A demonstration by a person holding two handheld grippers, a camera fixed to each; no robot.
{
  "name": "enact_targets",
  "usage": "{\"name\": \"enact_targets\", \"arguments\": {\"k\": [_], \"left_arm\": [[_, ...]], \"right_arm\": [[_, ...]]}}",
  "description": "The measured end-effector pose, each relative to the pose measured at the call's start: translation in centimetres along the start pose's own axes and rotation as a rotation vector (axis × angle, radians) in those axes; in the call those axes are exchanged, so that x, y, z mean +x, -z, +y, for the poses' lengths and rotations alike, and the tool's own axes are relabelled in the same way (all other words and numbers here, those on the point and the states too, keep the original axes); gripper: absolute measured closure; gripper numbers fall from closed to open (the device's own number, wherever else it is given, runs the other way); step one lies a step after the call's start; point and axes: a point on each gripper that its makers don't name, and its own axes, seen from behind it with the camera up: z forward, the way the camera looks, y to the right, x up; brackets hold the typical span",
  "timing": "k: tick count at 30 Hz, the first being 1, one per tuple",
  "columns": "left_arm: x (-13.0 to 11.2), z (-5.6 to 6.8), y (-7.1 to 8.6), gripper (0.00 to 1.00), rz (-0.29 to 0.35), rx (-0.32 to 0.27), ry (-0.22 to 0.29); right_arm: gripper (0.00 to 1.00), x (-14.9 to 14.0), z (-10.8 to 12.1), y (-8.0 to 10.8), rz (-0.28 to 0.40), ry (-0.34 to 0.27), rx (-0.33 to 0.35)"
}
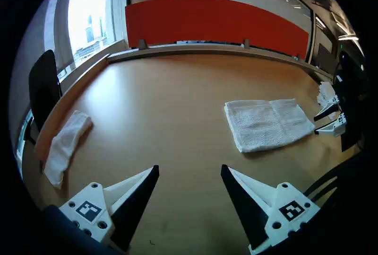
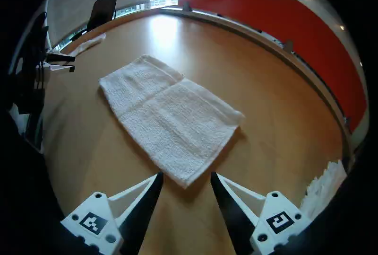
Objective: Fold towel
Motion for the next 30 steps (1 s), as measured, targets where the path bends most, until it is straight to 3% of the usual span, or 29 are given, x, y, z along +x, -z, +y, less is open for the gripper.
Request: {"name": "enact_targets", "arguments": {"k": [8,16,24,28,30], "left_arm": [[0.0,-0.3,0.5,0.02,0.009,0.005,0.001],[-0.2,-0.4,0.7,0.03,0.007,0.007,-0.001],[0.0,-0.5,0.7,0.03,0.011,0.008,-0.007],[0.1,-0.6,0.7,0.03,0.014,0.011,-0.005],[0.1,-0.7,0.7,0.02,0.015,0.015,-0.004]], "right_arm": [[0.51,-0.8,-0.2,-0.1,-0.034,0.012,0.016],[0.59,-1.4,-0.1,-0.2,-0.056,0.015,0.022],[0.78,-1.6,-0.2,-0.4,-0.061,-0.005,0.026],[0.95,-1.5,-0.3,-0.4,-0.055,-0.007,0.029],[0.96,-1.3,-0.4,-0.3,-0.048,-0.007,0.027]]}}
